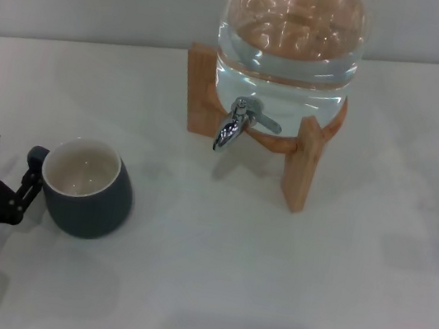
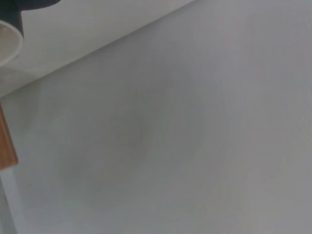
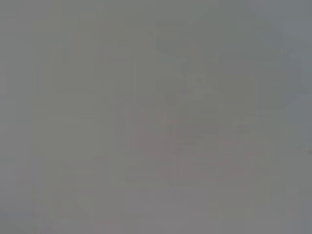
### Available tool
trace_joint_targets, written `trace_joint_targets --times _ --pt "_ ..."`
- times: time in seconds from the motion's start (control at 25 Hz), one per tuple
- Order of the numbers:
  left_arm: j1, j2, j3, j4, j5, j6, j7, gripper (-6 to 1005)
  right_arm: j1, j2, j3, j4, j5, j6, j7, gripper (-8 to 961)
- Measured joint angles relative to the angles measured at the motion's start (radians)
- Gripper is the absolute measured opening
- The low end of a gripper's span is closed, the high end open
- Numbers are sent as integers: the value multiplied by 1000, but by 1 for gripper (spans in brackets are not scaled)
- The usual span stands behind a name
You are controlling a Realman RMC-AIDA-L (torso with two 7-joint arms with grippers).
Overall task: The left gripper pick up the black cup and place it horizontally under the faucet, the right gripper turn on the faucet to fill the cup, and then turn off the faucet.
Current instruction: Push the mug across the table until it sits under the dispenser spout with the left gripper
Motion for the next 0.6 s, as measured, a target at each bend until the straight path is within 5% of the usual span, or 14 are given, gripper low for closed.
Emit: trace_joint_targets --times 0.6 --pt "-12 0 3 1 10 -12 0 627 2 0 0 0 0 1 0 855"
